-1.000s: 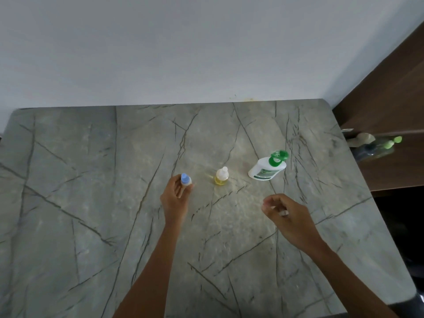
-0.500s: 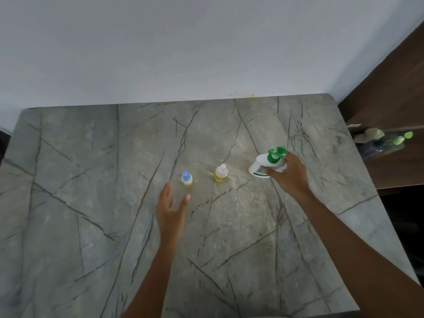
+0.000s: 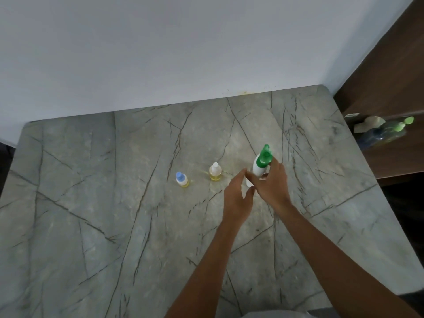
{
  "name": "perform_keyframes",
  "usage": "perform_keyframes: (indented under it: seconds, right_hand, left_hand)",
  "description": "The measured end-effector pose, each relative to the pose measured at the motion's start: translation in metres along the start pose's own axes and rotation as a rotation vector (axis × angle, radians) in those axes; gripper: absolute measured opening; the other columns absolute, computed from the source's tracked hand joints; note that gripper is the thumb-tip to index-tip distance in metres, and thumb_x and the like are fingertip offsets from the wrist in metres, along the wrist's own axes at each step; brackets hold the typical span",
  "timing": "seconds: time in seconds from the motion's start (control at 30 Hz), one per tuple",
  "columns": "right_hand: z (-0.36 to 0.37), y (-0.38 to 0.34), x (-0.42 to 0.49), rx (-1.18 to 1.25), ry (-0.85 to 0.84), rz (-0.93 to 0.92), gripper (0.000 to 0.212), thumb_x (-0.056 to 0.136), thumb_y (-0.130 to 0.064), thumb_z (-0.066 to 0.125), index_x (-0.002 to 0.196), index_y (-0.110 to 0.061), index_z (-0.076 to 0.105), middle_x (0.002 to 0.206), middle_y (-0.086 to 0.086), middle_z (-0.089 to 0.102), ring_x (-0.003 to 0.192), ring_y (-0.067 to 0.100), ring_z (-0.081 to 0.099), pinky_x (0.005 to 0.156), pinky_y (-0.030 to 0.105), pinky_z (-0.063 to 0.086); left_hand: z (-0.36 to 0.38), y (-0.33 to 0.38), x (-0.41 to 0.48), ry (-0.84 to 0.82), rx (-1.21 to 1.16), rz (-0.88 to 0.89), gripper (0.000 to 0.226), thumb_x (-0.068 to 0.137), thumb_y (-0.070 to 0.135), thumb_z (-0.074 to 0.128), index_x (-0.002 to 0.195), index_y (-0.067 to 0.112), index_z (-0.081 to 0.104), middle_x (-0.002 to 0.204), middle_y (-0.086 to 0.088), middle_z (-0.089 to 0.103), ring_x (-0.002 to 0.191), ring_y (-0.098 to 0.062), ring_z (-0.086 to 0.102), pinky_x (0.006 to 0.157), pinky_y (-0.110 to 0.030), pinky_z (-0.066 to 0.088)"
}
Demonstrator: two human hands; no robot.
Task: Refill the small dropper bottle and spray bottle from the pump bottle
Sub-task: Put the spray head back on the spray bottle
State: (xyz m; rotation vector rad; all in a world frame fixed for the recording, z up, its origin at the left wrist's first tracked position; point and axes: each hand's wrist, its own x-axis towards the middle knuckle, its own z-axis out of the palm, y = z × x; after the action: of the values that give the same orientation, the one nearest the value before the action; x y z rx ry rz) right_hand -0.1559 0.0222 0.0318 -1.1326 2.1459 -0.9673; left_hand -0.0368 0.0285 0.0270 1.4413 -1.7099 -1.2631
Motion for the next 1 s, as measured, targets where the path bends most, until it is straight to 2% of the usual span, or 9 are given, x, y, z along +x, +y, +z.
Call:
perform_keyframes:
  seconds: [0.1,0.17,0.33,0.47,0.57,0.7,0.77,0.87,1.0]
  right_hand:
    - [-0.014,0.002,-0.001,0.133,-0.093,0.049,0.077,0.066,-0.044,0.080,0.131,-0.024,0.043,0.118,-0.009,0.053,0.084,0.001,0.063,0.062,0.009,0.047]
    - [-0.024,0.007,0.002,0.123,-0.177,0.053,0.086,0.065,-0.042,0.082,0.137,-0.026,0.038,0.119,-0.013,0.052,0.086,-0.001,0.063,0.066,0.009,0.043]
    - [-0.042,0.021,0.028,-0.027,-0.230,-0.043,0.081,0.067,-0.029,0.082,0.136,-0.030,0.039,0.128,-0.005,0.051,0.080,0.003,0.063,0.075,0.024,0.051]
    - [-0.043,0.025,0.050,-0.097,-0.316,-0.120,0.077,0.066,-0.031,0.083,0.133,-0.028,0.045,0.124,-0.006,0.048,0.092,0.008,0.058,0.073,0.020,0.047]
    - [-0.036,0.027,0.058,-0.150,-0.284,-0.189,0.065,0.068,-0.031,0.082,0.125,-0.019,0.053,0.120,-0.002,0.054,0.089,0.010,0.059,0.067,0.007,0.038]
    - [-0.029,0.024,0.060,-0.100,-0.248,-0.232,0.052,0.069,-0.026,0.081,0.115,-0.018,0.058,0.105,-0.003,0.061,0.083,0.009,0.058,0.065,0.007,0.036]
    - [-0.029,0.023,0.060,-0.079,-0.241,-0.262,0.048,0.070,-0.021,0.080,0.112,-0.016,0.059,0.102,-0.001,0.065,0.085,0.009,0.061,0.067,0.003,0.039]
    - [-0.028,0.023,0.058,-0.082,-0.205,-0.319,0.040,0.071,-0.012,0.079,0.108,-0.011,0.060,0.098,0.001,0.069,0.087,0.011,0.063,0.070,-0.003,0.036]
    - [-0.030,0.022,0.057,-0.046,-0.195,-0.305,0.039,0.070,-0.015,0.080,0.104,-0.014,0.061,0.092,-0.006,0.067,0.082,0.005,0.059,0.068,-0.002,0.036]
  left_hand:
    - [0.008,0.002,0.013,-0.006,-0.008,0.034,0.043,0.090,0.018,0.065,0.131,0.028,0.054,0.120,0.015,0.063,0.109,0.004,0.057,0.093,-0.018,0.046]
    - [0.010,-0.001,0.018,-0.009,-0.006,0.058,0.039,0.089,0.017,0.067,0.125,0.030,0.058,0.110,0.021,0.064,0.100,0.010,0.058,0.086,-0.010,0.045]
    - [0.012,-0.019,0.036,0.034,0.093,0.112,0.029,0.092,0.004,0.055,0.119,0.012,0.062,0.112,0.001,0.070,0.101,-0.009,0.065,0.087,-0.029,0.054]
    - [0.008,-0.020,0.048,-0.003,0.155,0.132,0.035,0.089,-0.004,0.052,0.120,0.008,0.062,0.112,-0.004,0.069,0.102,-0.015,0.065,0.088,-0.026,0.052]
    - [0.010,-0.023,0.046,0.027,0.152,0.122,0.037,0.088,-0.003,0.056,0.123,0.008,0.059,0.113,-0.002,0.067,0.102,-0.013,0.063,0.086,-0.023,0.052]
    - [0.015,-0.022,0.045,0.092,0.056,-0.036,0.033,0.092,0.007,0.059,0.125,0.006,0.058,0.114,-0.001,0.065,0.102,-0.005,0.059,0.084,-0.011,0.047]
    - [0.017,-0.020,0.046,0.125,0.068,-0.033,0.027,0.093,0.010,0.059,0.120,0.007,0.060,0.107,0.003,0.066,0.096,-0.003,0.059,0.080,-0.010,0.048]
    - [0.019,-0.019,0.049,0.153,0.067,-0.032,0.022,0.094,0.012,0.058,0.116,0.009,0.062,0.102,0.006,0.066,0.091,0.001,0.059,0.076,-0.005,0.046]
    - [0.024,-0.020,0.053,0.169,0.038,-0.047,0.024,0.094,0.010,0.058,0.117,0.008,0.062,0.102,0.007,0.065,0.089,0.005,0.058,0.075,-0.001,0.043]
